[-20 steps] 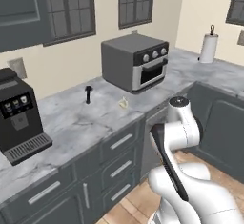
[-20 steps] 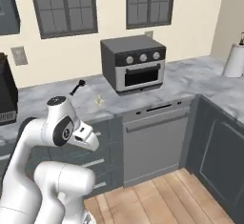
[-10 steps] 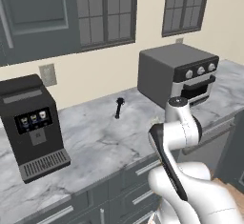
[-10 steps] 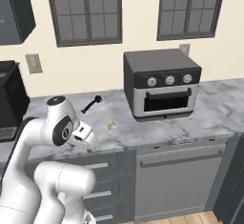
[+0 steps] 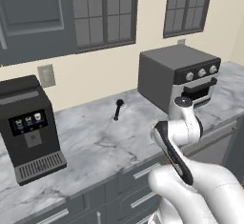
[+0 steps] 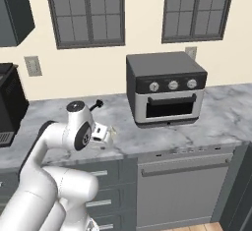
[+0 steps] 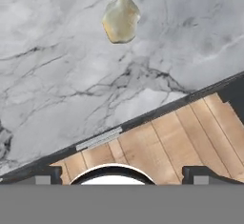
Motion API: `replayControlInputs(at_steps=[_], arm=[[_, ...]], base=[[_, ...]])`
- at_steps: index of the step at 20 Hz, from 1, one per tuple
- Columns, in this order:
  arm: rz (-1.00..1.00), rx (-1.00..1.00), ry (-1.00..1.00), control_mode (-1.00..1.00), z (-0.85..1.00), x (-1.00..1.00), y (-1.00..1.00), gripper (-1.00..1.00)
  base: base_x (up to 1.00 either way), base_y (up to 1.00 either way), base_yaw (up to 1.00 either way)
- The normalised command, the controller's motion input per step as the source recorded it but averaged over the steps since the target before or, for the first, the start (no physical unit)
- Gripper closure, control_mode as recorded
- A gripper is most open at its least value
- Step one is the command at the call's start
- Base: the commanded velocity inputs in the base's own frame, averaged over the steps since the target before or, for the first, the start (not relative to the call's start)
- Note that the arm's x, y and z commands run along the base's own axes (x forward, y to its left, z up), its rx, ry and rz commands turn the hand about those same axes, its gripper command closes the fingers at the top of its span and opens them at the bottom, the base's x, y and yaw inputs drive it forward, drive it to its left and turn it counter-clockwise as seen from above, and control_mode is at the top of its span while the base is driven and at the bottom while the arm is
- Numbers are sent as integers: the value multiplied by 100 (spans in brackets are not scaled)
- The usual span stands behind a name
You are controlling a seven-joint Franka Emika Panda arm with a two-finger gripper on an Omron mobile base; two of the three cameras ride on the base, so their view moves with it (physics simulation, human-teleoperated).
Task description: Place the carrot and garlic inside the fridge drawer. Close the drawer after placing the vegetables.
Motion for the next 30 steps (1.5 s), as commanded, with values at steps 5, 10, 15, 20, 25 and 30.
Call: replayControlInputs(at_steps=[5, 10, 15, 20, 25, 30], arm=[[-1, 0, 13, -100, -2, 95, 0, -100], [-1, 0, 16, -100, -3, 86, 0, -100], [0, 0, 16, -100, -26, 73, 0, -100], [0, 0, 9, -100, -41, 47, 0, -100], [0, 0, 3, -100, -38, 31, -4, -100], [0, 0, -2, -100, -38, -5, -21, -100]], base=[[0, 0, 0], [0, 0, 0], [0, 0, 0], [0, 0, 0], [0, 0, 0], [0, 0, 0]])
